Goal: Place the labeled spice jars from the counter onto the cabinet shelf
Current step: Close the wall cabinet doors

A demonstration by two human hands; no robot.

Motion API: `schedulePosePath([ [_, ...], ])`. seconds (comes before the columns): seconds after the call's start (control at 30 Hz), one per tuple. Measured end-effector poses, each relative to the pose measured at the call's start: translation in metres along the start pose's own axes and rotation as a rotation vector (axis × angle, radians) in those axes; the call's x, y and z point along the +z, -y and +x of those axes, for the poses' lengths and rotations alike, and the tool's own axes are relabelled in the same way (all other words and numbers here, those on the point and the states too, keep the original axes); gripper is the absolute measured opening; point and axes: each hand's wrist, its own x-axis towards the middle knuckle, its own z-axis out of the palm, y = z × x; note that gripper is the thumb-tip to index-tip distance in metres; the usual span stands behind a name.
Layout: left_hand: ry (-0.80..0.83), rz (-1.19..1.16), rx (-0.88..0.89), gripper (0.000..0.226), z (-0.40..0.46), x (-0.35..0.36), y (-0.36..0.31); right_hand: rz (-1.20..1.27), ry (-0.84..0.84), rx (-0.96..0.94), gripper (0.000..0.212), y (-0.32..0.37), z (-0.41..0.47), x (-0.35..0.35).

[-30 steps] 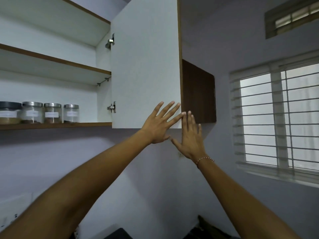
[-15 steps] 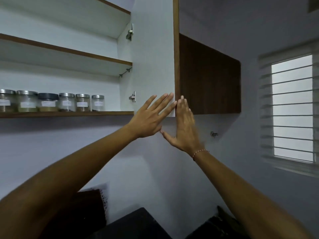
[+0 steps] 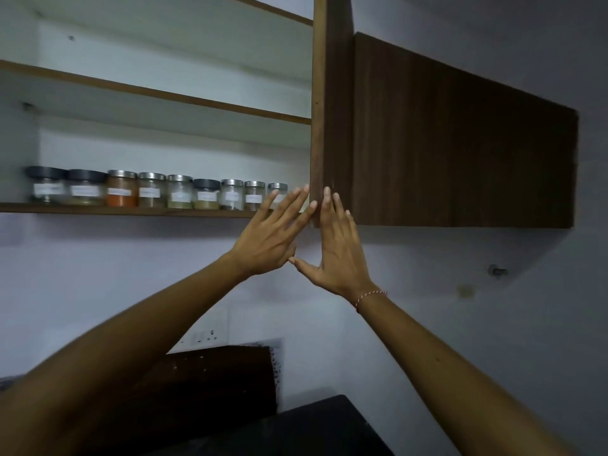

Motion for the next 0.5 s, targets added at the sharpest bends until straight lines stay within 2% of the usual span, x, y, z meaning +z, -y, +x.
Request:
schedulePosePath([
  [0.17, 0.090, 0.031, -0.002, 0.093, -0.042, 0.010, 0.043, -0.043, 0.111, -0.004, 0.102, 0.026, 0.021, 0.045],
  [0.5, 0.231, 0.090, -0.052, 0.100, -0.096, 0.062, 0.091, -0.041, 0.190, -0.065, 0.099, 0.050, 0.065, 0.140],
])
